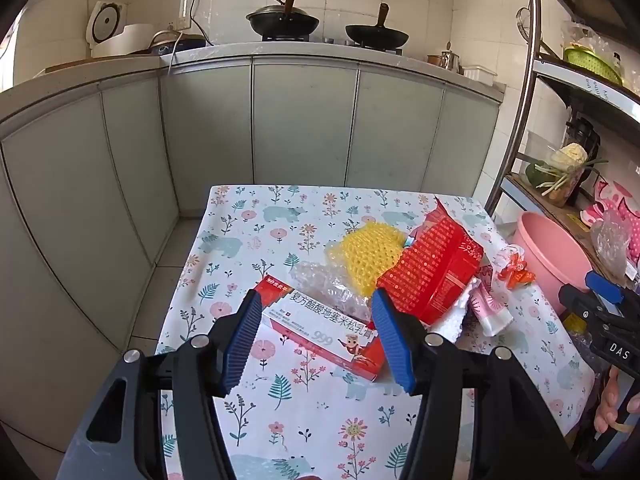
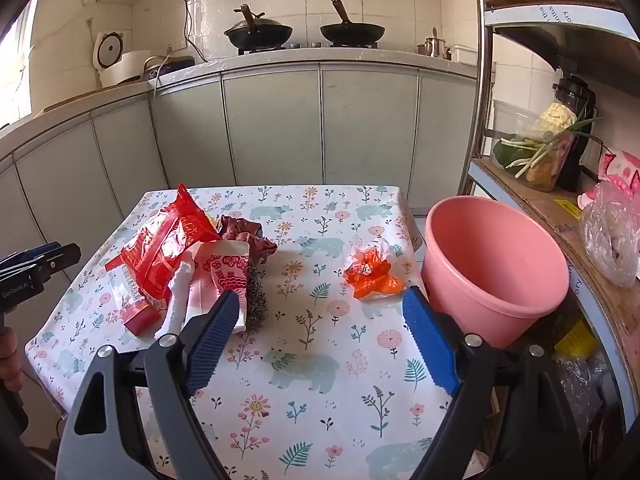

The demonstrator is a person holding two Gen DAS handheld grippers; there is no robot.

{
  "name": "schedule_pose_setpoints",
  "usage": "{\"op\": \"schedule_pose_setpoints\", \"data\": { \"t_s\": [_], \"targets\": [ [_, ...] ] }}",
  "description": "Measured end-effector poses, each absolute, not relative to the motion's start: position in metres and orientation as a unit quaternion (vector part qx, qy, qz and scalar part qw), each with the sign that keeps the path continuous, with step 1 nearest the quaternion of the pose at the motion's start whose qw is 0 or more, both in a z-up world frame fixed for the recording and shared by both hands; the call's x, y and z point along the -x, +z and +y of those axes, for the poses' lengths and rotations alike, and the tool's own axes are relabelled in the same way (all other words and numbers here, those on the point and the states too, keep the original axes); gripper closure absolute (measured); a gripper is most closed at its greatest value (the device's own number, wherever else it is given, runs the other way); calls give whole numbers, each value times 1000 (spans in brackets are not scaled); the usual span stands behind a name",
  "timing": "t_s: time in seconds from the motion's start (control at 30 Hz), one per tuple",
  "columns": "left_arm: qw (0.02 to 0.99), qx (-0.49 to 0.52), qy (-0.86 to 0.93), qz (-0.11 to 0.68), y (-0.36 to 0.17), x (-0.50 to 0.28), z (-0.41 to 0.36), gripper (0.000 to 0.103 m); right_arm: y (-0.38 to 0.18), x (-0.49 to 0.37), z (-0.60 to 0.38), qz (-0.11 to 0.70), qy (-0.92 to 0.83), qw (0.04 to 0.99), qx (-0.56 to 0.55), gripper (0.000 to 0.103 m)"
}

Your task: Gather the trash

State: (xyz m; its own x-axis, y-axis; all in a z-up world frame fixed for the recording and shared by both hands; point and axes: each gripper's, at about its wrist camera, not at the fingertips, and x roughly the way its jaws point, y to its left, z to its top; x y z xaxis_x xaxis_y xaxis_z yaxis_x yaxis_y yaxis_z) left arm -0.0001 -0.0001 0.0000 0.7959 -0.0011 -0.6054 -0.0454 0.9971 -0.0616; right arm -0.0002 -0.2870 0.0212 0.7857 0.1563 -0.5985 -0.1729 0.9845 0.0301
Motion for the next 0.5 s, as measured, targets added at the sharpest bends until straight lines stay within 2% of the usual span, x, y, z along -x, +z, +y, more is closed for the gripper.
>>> {"op": "schedule_pose_setpoints", "data": {
  "t_s": [0.5],
  "targets": [
    [947, 38, 12, 320, 4, -6, 7, 46, 20, -6, -285, 318, 84, 944, 16, 19]
  ]
}}
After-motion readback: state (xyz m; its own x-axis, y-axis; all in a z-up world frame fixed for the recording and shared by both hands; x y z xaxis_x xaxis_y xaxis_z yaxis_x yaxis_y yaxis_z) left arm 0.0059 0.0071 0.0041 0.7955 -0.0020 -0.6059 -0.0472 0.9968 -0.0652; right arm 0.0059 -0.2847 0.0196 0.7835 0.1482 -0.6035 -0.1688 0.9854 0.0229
